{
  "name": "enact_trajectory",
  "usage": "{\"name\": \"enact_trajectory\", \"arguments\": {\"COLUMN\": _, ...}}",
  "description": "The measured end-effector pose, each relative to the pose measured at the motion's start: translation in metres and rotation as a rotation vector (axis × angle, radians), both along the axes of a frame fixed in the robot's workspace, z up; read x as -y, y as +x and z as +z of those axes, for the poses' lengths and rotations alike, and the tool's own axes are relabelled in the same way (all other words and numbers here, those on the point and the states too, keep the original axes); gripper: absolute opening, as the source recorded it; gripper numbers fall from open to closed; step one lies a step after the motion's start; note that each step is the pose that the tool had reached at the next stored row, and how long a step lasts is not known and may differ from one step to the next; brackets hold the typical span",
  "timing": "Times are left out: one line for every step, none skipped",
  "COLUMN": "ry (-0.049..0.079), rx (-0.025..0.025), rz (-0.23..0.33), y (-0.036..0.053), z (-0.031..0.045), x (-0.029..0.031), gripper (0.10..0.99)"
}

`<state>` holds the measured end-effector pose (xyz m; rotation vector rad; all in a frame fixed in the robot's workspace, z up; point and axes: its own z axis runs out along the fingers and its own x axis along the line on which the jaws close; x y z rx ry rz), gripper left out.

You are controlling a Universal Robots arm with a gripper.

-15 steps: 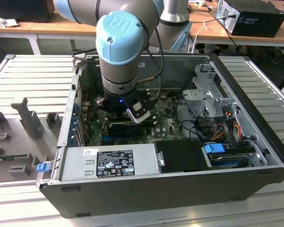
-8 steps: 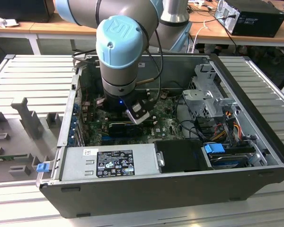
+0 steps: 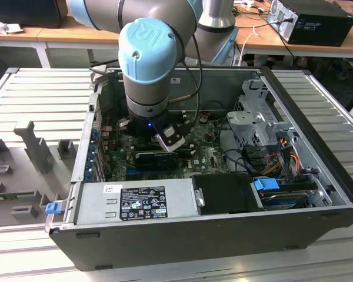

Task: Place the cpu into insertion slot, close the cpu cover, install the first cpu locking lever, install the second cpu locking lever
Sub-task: 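Install the second cpu locking lever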

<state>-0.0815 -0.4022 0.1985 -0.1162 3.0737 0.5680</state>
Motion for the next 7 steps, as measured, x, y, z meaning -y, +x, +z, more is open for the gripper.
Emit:
{"name": "enact_trajectory", "arguments": {"ry": -0.001, "rx": 0.0, "rz": 0.0, "y": 0.0, "z": 0.0024, "x": -0.0002, "gripper": 0.106}}
{"name": "enact_trajectory", "arguments": {"ry": -0.001, "rx": -0.0002, "rz": 0.0, "y": -0.0001, "z": 0.0048, "x": -0.0001, "gripper": 0.106}}
{"name": "enact_trajectory", "arguments": {"ry": -0.002, "rx": -0.0002, "rz": 0.0, "y": -0.0001, "z": 0.0075, "x": -0.0001, "gripper": 0.106}}
{"name": "enact_trajectory", "arguments": {"ry": -0.002, "rx": -0.0001, "rz": 0.0, "y": -0.0001, "z": 0.0106, "x": -0.0001, "gripper": 0.106}}
{"name": "enact_trajectory", "arguments": {"ry": -0.002, "rx": -0.0001, "rz": 0.0, "y": -0.0001, "z": 0.0151, "x": -0.0001, "gripper": 0.106}}
{"name": "enact_trajectory", "arguments": {"ry": -0.002, "rx": -0.0001, "rz": 0.0, "y": -0.0001, "z": 0.0192, "x": -0.0004, "gripper": 0.106}}
{"name": "enact_trajectory", "arguments": {"ry": -0.002, "rx": -0.0001, "rz": 0.0, "y": -0.0001, "z": 0.021, "x": -0.0004, "gripper": 0.106}}
